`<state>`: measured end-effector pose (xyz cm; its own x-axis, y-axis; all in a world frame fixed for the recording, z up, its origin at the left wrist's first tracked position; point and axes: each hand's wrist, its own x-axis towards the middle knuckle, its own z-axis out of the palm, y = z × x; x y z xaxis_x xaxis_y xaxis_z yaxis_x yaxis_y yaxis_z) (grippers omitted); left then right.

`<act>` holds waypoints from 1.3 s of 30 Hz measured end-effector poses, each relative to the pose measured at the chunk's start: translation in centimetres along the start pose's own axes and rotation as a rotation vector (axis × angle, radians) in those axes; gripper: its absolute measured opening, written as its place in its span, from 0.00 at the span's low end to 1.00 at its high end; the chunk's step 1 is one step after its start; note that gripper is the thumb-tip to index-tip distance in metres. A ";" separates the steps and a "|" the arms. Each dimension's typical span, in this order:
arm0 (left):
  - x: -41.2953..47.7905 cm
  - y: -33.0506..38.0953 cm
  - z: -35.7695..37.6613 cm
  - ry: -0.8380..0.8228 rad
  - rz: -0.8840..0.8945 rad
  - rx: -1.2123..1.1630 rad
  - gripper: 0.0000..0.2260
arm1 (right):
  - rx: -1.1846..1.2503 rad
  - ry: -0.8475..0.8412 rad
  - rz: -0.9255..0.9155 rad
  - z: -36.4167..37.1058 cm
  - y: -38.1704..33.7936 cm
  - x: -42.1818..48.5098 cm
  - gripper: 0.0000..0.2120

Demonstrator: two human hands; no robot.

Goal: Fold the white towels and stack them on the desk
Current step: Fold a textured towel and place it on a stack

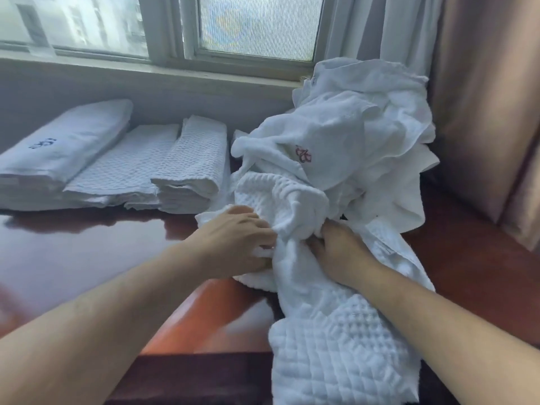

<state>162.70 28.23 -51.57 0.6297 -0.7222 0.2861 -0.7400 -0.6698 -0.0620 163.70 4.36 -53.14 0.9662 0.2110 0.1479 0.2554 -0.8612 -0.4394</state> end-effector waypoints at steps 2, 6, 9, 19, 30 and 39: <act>-1.0 1.0 -0.8 -0.040 -0.052 0.040 0.15 | -0.088 -0.008 -0.054 0.0 0.1 0.4 0.10; -3.9 2.9 -2.5 -0.147 -0.292 0.104 0.20 | -0.333 -0.106 -0.035 -1.3 0.7 2.5 0.08; -6.6 4.0 -3.8 -0.350 -0.328 0.020 0.14 | -0.554 0.027 0.050 -2.6 0.6 4.0 0.13; -6.0 -0.1 -5.6 -0.260 -0.653 -0.347 0.09 | -0.299 0.289 0.246 -0.7 -5.1 2.8 0.25; -3.5 1.9 3.4 0.309 -0.759 -0.506 0.33 | -0.181 -0.172 0.206 0.3 -2.9 -0.7 0.37; -6.1 1.9 2.6 0.195 -0.878 -0.467 0.38 | -0.108 -0.140 -0.059 1.7 -4.2 0.4 0.24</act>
<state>158.07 30.94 -55.96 0.9769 0.0617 0.2048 -0.0791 -0.7855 0.6138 163.03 8.82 -52.71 0.9469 0.3187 0.0431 0.3142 -0.8885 -0.3344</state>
